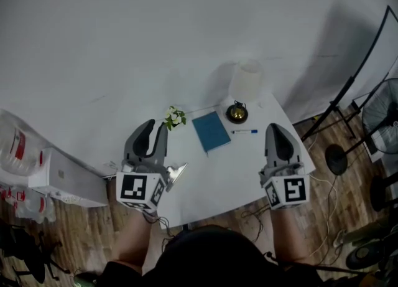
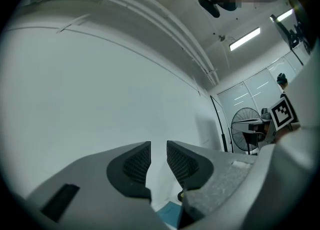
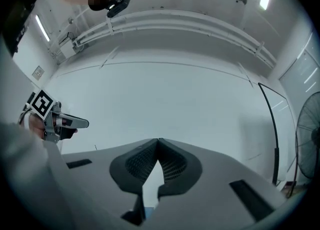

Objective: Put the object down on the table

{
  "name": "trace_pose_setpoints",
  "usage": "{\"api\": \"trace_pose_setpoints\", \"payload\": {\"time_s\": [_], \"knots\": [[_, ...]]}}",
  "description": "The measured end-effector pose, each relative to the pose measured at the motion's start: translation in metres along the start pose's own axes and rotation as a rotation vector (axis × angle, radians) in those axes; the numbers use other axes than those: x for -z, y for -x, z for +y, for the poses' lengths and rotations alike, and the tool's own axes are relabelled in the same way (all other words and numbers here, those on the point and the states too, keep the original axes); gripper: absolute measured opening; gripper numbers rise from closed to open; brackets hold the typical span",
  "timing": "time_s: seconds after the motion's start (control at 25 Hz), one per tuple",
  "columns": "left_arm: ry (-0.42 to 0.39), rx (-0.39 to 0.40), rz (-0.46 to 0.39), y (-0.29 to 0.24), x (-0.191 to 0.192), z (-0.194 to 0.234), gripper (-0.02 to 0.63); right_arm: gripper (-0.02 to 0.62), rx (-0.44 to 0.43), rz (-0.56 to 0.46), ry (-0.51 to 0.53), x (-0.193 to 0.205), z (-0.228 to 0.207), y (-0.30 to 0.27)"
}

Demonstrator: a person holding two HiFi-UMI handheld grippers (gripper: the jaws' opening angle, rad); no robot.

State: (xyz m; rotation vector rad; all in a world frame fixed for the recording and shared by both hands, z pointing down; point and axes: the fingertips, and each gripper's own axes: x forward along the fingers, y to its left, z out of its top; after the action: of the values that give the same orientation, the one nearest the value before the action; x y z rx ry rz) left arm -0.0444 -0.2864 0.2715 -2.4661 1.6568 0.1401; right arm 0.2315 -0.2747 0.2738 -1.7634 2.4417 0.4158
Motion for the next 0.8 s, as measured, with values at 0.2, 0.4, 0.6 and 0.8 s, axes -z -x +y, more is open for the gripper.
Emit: {"api": "trace_pose_setpoints", "payload": {"time_s": [0.2,0.4,0.6,0.8], "knots": [[0.005,0.014,-0.012,-0.004,-0.001,-0.007,0.084,0.005,0.003,-0.025,0.066,-0.012,0.0,0.003],[-0.009,0.026,-0.005,-0.013,0.0,-0.011,0.08,0.005,0.007,-0.024,0.067,-0.011,-0.004,-0.002],[-0.003,0.024,0.004,-0.017,0.004,-0.008,0.077,0.005,0.005,-0.009,0.067,-0.006,-0.004,-0.006],[-0.013,0.018,0.024,-0.018,0.008,-0.007,0.075,0.005,0.002,-0.003,0.064,-0.003,-0.004,-0.009]]}}
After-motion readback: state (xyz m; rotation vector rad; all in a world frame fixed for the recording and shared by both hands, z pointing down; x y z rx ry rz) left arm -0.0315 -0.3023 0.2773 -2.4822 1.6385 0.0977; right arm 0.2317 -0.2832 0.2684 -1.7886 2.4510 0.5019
